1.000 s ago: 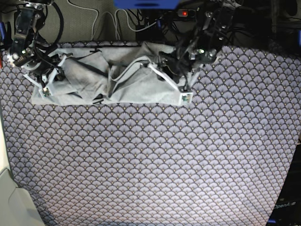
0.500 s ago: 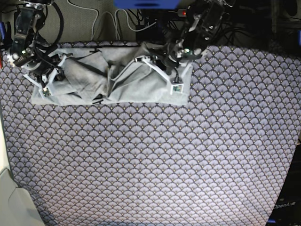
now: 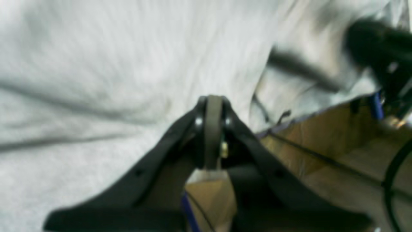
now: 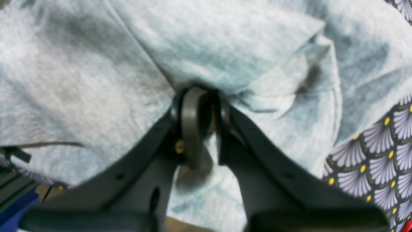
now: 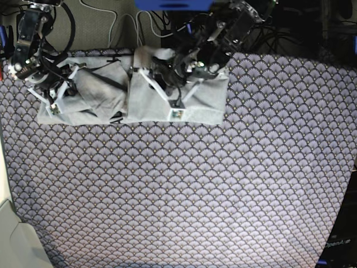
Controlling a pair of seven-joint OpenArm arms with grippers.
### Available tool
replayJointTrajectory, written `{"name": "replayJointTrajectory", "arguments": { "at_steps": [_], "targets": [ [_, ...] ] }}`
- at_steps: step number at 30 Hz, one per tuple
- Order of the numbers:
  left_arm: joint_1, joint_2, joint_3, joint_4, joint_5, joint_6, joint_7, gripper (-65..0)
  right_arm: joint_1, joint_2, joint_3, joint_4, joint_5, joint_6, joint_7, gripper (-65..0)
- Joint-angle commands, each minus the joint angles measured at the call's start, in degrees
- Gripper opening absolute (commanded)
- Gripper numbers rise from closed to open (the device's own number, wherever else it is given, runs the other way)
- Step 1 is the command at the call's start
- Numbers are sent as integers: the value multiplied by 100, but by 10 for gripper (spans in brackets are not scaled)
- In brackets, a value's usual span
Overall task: Fold the T-shirt properly
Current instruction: 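Open the left gripper and pull it back from the folded shirt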
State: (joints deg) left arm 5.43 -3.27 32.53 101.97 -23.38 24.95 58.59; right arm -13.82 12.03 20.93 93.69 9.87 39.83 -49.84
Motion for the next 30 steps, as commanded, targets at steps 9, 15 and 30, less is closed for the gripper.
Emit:
{"name": "replayJointTrajectory", "arguments": {
  "at_steps": [9,15,30],
  "targets": [
    [455,-689,-1368,726,-120,-38,1,-647,253,515,742,33,-191,17,-303,-578],
    [525,-988,-1623,699,-111,-38,-8,-647,481,858,1024,33,-191,17,-303,-576],
    [182,-750,-1623,-417,-111,-38,-17,-647,1053,682,1243,16,-156,17,-1112,-351]
  ]
}}
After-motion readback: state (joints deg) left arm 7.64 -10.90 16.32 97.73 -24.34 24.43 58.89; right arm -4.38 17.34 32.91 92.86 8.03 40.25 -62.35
